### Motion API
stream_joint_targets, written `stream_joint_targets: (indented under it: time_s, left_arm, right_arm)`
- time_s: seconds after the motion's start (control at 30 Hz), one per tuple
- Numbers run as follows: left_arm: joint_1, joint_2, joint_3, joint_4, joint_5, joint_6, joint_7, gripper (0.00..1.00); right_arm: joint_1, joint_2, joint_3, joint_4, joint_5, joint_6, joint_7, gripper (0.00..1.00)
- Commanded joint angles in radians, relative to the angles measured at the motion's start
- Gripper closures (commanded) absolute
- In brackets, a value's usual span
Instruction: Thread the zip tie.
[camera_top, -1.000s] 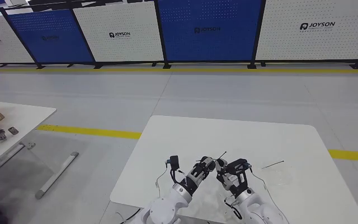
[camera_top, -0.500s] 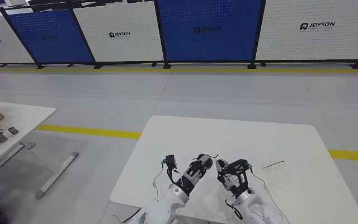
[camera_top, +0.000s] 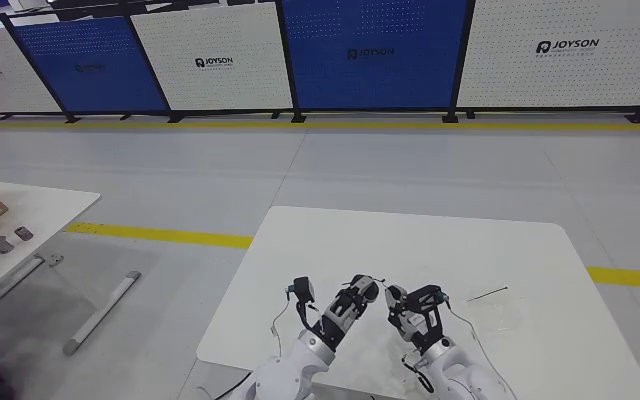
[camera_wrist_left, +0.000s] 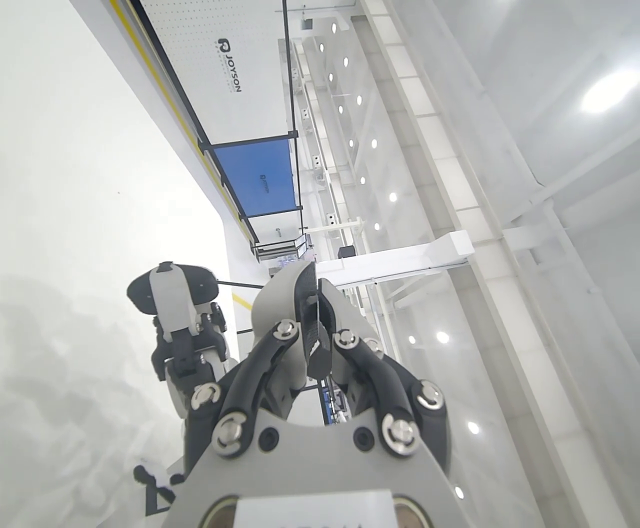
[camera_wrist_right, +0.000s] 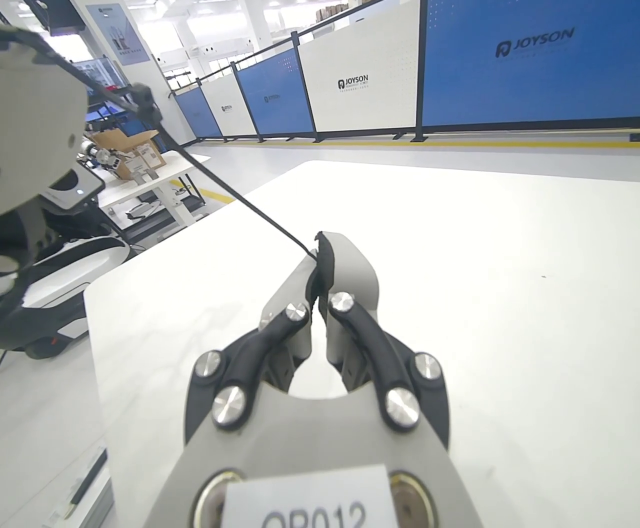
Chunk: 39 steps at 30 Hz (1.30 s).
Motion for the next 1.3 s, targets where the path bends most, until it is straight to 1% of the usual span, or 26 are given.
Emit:
stream_joint_targets:
  time_s: [0.0, 0.03, 0.07, 0.23, 0.47, 0.53, 0.6, 0.63, 0.67, 0.77, 0.83, 0.87, 0.93, 0.97, 1.0, 1.07, 1.27]
  left_arm:
    - [-0.002, 0.000, 0.001, 0.004, 0.001, 0.003, 0.002, 1.00]
    - [-0.004, 0.000, 0.002, 0.007, 0.002, 0.006, 0.003, 1.00]
    - [-0.005, 0.000, 0.002, 0.010, 0.003, 0.009, 0.004, 1.00]
    - [-0.017, -0.002, 0.007, 0.024, -0.003, 0.014, 0.010, 1.00]
    - [-0.020, -0.003, 0.008, 0.030, -0.008, 0.009, 0.013, 1.00]
    - [-0.023, -0.004, 0.001, 0.035, 0.008, 0.002, 0.046, 1.00]
    - [-0.029, -0.006, -0.009, 0.050, 0.060, -0.015, 0.132, 1.00]
    - [-0.032, -0.009, -0.006, 0.059, 0.073, -0.018, 0.166, 1.00]
    - [-0.036, -0.011, 0.000, 0.066, 0.068, -0.016, 0.182, 1.00]
    - [-0.051, -0.016, 0.001, 0.092, 0.049, -0.011, 0.210, 1.00]
    - [-0.058, -0.019, 0.002, 0.106, 0.041, -0.006, 0.213, 1.00]
    - [-0.060, -0.019, 0.002, 0.112, 0.044, 0.000, 0.216, 1.00]
    - [-0.063, -0.020, 0.001, 0.125, 0.055, 0.017, 0.225, 1.00]
    - [-0.065, -0.021, 0.001, 0.133, 0.064, 0.024, 0.235, 1.00]
    - [-0.067, -0.022, 0.004, 0.139, 0.060, 0.028, 0.235, 1.00]
    - [-0.071, -0.025, 0.007, 0.148, 0.021, 0.021, 0.221, 1.00]
    - [-0.071, -0.025, 0.007, 0.148, 0.021, 0.021, 0.221, 1.00]
  right_arm:
    - [0.001, 0.000, 0.000, 0.004, 0.007, -0.007, -0.004, 1.00]
    - [0.001, 0.000, 0.000, 0.007, 0.011, -0.012, -0.007, 0.73]
    - [0.002, 0.000, 0.002, 0.010, 0.017, -0.018, -0.010, 0.00]
    - [-0.003, 0.003, 0.020, 0.012, 0.033, -0.038, -0.022, 0.00]
    - [-0.031, 0.011, 0.054, 0.000, 0.047, -0.064, -0.046, 0.00]
    - [-0.043, 0.012, 0.061, -0.006, 0.054, -0.068, -0.062, 0.00]
    - [-0.060, 0.014, 0.076, -0.015, 0.066, -0.061, -0.087, 0.00]
    - [-0.071, 0.015, 0.085, -0.019, 0.075, -0.048, -0.099, 0.00]
    - [-0.080, 0.016, 0.093, -0.026, 0.080, -0.041, -0.110, 0.00]
    - [-0.116, 0.022, 0.132, -0.044, 0.103, -0.056, -0.149, 0.00]
    - [-0.146, 0.029, 0.172, -0.060, 0.101, -0.055, -0.183, 0.00]
    - [-0.168, 0.032, 0.195, -0.070, 0.128, -0.067, -0.213, 0.00]
    - [-0.213, 0.041, 0.257, -0.085, 0.176, -0.113, -0.258, 0.00]
    - [-0.232, 0.045, 0.281, -0.092, 0.196, -0.122, -0.272, 0.00]
    - [-0.245, 0.047, 0.290, -0.101, 0.212, -0.122, -0.273, 0.00]
    - [-0.245, 0.047, 0.290, -0.101, 0.212, -0.122, -0.273, 0.00]
    - [-0.245, 0.047, 0.290, -0.101, 0.212, -0.122, -0.273, 0.00]
